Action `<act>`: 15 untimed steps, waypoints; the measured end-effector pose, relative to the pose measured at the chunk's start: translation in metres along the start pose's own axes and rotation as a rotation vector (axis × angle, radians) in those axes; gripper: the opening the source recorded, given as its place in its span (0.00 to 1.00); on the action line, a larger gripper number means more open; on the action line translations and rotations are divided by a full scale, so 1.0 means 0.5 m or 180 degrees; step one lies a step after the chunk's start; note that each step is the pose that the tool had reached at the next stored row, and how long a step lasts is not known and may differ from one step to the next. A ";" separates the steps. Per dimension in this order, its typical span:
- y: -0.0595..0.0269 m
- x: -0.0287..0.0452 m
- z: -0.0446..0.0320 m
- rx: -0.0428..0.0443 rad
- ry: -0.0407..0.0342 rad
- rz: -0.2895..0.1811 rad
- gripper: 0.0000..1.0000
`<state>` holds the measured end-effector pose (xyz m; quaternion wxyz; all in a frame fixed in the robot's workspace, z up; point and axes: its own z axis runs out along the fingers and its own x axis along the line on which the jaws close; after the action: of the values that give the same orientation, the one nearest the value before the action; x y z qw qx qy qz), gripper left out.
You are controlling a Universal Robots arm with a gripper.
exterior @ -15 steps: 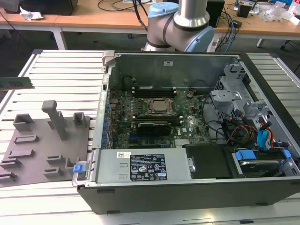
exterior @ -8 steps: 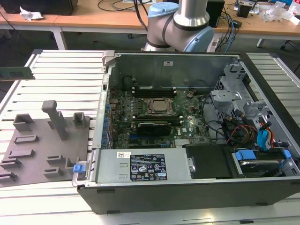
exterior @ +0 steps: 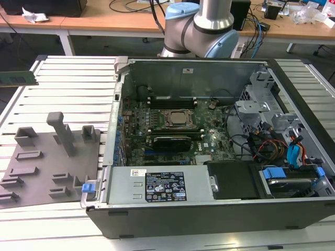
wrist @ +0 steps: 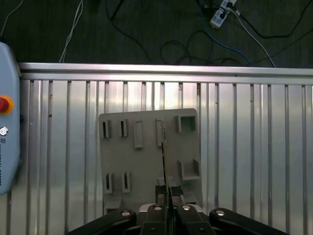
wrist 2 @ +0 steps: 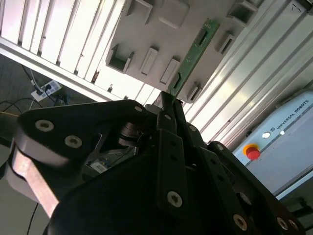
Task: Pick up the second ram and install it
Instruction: 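Pick up the second ram and move it above second insertion slot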
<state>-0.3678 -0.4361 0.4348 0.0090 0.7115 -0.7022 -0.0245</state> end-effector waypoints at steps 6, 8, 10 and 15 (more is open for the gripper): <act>-0.029 0.001 -0.001 0.0000 0.0009 0.0000 0.14; -0.047 0.001 -0.002 0.0000 0.0010 0.0000 0.14; -0.058 0.001 -0.002 -0.0001 0.0011 0.0000 0.14; -0.096 0.001 -0.004 -0.0003 0.0012 0.0000 0.14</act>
<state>-0.3200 -0.4362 0.4346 0.0107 0.7115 -0.7022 -0.0235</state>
